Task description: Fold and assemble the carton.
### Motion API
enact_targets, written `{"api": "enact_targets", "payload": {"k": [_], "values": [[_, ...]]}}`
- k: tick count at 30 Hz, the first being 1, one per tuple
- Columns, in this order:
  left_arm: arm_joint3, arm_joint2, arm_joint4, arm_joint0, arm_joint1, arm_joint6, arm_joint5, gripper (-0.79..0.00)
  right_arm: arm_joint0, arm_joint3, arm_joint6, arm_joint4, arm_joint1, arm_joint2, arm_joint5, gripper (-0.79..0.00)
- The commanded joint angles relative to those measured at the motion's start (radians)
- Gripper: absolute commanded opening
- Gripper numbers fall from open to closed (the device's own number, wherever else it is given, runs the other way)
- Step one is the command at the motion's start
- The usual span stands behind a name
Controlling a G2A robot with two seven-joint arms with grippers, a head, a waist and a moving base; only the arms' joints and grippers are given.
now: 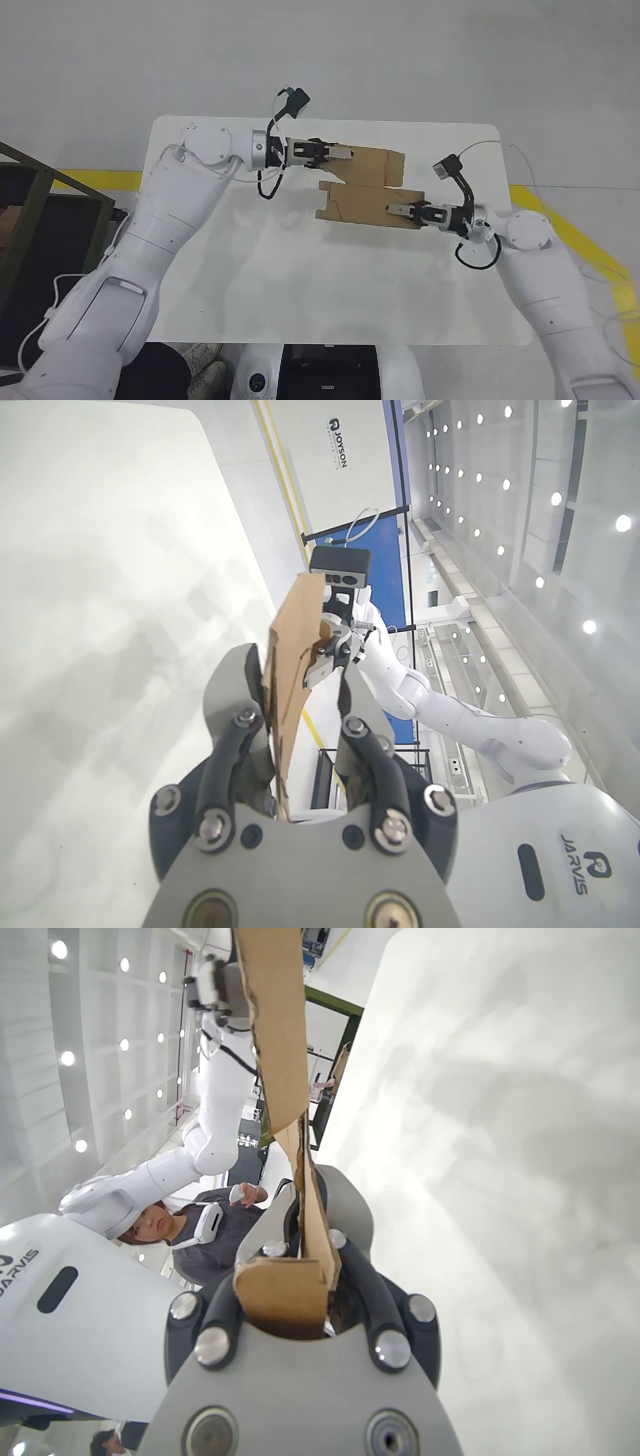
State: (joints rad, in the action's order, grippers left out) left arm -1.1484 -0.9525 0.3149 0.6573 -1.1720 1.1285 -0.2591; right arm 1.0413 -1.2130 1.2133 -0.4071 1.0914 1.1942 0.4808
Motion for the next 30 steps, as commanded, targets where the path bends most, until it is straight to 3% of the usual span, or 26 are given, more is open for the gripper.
{"api": "enact_targets", "payload": {"k": [1, 11, 19, 30], "values": [[-0.005, -0.012, -0.004, 0.011, 0.004, -0.01, -0.002, 0.0, 0.001, 0.009, -0.003, 0.0, -0.003, 0.006, -0.052, -0.785], [-0.013, -0.036, -0.003, 0.059, 0.013, -0.023, 0.013, 0.0, 0.038, -0.067, 0.022, 0.039, -0.025, 0.04, -0.192, -0.785], [-0.023, -0.037, 0.05, 0.07, 0.012, 0.039, 0.025, 0.0, 0.096, -0.15, 0.034, 0.072, -0.044, 0.085, -0.202, -0.785], [-0.038, -0.017, 0.096, 0.059, 0.002, 0.072, 0.044, 0.0, 0.115, -0.161, 0.032, 0.062, -0.052, 0.088, -0.211, -0.785]]}}
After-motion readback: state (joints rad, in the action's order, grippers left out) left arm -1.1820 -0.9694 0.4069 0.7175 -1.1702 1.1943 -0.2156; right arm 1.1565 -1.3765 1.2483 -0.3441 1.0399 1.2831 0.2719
